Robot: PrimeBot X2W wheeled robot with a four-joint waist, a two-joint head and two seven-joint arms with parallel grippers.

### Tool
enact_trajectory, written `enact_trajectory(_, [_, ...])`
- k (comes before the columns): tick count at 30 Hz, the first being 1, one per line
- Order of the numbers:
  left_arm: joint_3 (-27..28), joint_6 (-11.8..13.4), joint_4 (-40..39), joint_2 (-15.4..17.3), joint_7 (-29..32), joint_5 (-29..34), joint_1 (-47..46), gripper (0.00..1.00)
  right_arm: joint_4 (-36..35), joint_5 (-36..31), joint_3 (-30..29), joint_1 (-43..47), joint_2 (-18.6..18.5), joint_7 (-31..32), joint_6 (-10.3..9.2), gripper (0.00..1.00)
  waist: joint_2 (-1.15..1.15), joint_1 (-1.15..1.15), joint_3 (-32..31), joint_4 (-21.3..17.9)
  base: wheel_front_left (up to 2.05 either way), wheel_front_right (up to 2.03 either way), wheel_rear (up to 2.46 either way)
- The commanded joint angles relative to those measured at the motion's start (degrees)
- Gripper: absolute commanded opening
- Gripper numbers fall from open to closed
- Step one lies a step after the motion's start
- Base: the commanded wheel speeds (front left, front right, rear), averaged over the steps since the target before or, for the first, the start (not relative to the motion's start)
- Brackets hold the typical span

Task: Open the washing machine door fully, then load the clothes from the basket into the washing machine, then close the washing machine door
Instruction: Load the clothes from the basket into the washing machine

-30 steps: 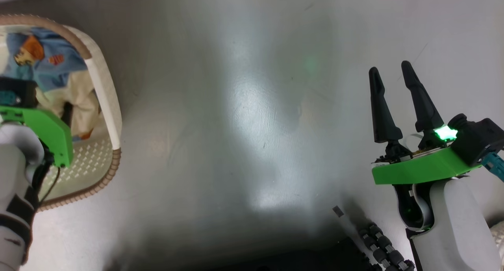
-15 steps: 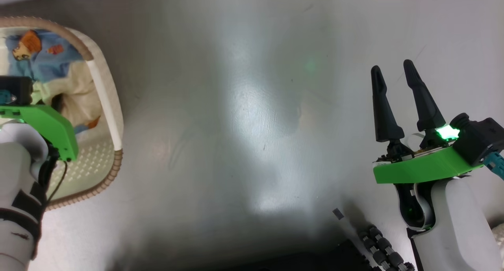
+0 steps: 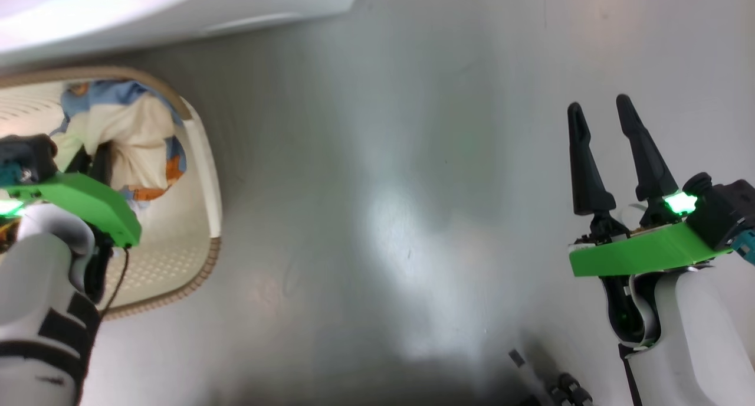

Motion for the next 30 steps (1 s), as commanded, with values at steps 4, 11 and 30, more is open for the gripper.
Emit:
enact_trajectory(4, [4.5,1.5,-6.8,2.1,-0.8,1.7,6.8,0.00,-0.2,-0.3,1.1,3.5,-0.5,-0.3,0.57,1.00,0.00,0.00,-5.9,2.3,0.00,0.00,0.00])
enact_trajectory(11, [12.0,2.7,-17.6,0.1,-0.8,5.6,16.5,0.00,1.4,0.0,1.7,4.9,-0.9,-0.3,0.57,1.00,0.00,0.00,-12.4,3.2,0.00,0.00,0.00])
enact_trajectory(30, [26.1,0.4,-38.4,-8.6,-0.8,15.6,32.7,0.00,5.0,1.3,2.7,9.1,-2.0,-0.3,0.57,1.00,0.00,0.00,-27.4,5.9,0.00,0.00,0.00])
